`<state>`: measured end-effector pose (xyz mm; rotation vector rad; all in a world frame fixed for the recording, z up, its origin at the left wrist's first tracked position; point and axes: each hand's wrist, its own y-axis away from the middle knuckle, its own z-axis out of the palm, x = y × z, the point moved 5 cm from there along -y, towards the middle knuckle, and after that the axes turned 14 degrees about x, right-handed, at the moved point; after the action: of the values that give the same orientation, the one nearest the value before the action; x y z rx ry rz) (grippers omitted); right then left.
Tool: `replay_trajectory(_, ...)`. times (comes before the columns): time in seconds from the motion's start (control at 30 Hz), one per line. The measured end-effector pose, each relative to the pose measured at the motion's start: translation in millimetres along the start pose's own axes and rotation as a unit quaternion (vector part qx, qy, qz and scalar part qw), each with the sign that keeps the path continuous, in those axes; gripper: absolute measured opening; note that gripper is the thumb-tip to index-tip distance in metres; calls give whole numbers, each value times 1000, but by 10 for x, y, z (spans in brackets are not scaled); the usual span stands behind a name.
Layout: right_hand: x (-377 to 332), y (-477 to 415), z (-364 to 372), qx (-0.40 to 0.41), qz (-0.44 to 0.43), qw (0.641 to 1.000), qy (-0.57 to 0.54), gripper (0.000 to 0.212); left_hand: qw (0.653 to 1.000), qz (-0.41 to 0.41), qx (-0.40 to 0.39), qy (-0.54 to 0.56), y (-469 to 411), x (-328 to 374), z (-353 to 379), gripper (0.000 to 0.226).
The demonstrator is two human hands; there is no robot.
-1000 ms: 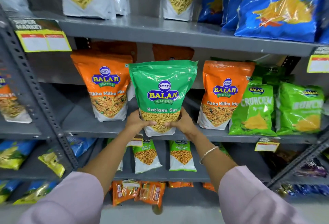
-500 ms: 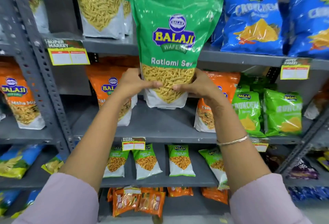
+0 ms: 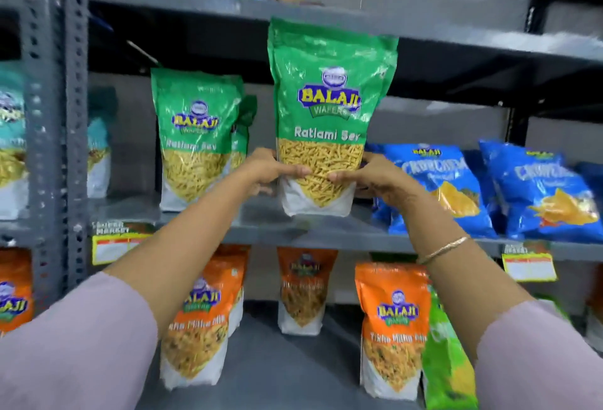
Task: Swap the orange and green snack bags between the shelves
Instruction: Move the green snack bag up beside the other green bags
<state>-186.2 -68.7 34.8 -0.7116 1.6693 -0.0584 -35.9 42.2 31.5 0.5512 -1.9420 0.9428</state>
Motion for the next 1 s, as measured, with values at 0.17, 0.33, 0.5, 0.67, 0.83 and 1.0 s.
replay_trajectory(0.17,169,-355,170,-29,46,998,-37,52,997,-65,-18,47,-434,-209,202,75)
replay_trajectory(0.33,405,-659,333,-48,74,995,-56,50,993,-94,-29,70,-618,-361,350,65)
replay_trajectory(0.5,540,-824,412,-64,76,994,-54,50,992,-101,-19,73,-747,-445,443,66)
replay_trajectory(0.67,664,-920,481,-81,84,992,-41,41,990,-113,-19,76,-816,-586,503,69)
replay_trajectory(0.83,734,-926,497,-70,77,993,-50,34,989,-119,-16,86,-808,-662,553,71)
replay_trajectory(1.0,749,-884,446,-47,74,996,-26,20,994,-96,10,45,-775,-686,536,81)
